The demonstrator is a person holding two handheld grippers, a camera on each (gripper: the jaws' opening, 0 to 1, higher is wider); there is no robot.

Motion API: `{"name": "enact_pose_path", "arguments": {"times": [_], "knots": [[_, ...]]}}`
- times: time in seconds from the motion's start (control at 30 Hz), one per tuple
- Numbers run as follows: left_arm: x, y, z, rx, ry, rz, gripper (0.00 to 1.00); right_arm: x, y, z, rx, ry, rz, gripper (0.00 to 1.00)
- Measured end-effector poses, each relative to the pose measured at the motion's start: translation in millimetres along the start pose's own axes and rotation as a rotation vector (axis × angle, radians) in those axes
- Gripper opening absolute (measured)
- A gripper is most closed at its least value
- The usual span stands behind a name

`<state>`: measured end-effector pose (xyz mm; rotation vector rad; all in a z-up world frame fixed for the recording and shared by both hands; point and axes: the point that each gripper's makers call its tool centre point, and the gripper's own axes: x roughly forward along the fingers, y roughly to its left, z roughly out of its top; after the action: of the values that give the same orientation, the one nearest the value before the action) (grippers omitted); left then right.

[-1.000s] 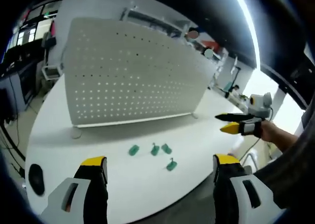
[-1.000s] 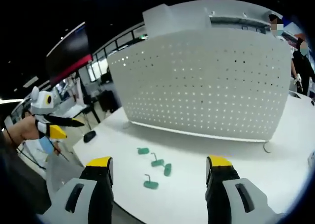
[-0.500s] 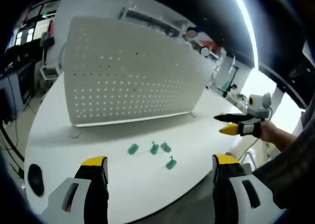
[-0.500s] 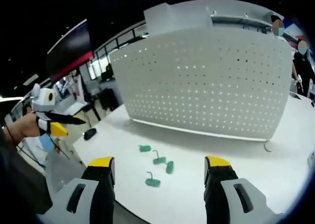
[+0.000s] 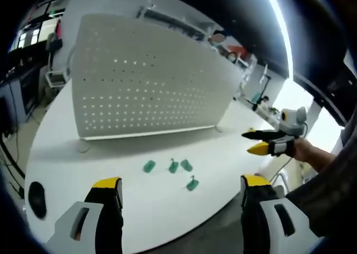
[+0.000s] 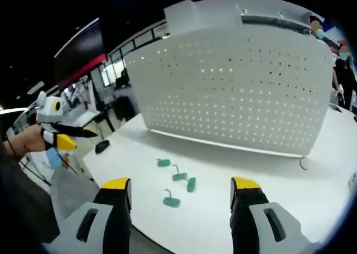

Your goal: Insert the hook assembly into the mounting plate slot until the hook locks in place.

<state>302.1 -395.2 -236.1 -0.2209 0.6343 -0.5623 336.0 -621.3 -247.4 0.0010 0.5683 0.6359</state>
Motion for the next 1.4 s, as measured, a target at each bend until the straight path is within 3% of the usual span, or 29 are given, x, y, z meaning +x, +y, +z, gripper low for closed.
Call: {"name": "enact_pose_path", "arguments": {"times": [0.37,0.83,1.07,1.27,1.4], "knots": [[0.7,0.1,-1.9,-0.012,0.007,0.006,0.88,16.2,5.3,-11.0,-0.023,0.050,0.075,0.63],[5.5,-5.5,-8.6,-0.015,0.036,-0.007,0.87,69.4,30.1,-49.9,-0.079,0.189,0.256,0.56],[4.7,-4.9,-7.7,-0.024,0.039,-0.009,0.87,100.1,47.8,-74.5,-0.157,0.272,0.358,0.55],[1.7,3.0,-9.4,-0.039,0.033,0.020,0.87,120.1,56.3,-93.8,-0.175,0.332,0.405,0.52],[1.9,4.5,-14.6,-0.051,0.037,0.022,0.86,130.3,56.9,-104.5,-0.200,0.366,0.434,0.44]]}}
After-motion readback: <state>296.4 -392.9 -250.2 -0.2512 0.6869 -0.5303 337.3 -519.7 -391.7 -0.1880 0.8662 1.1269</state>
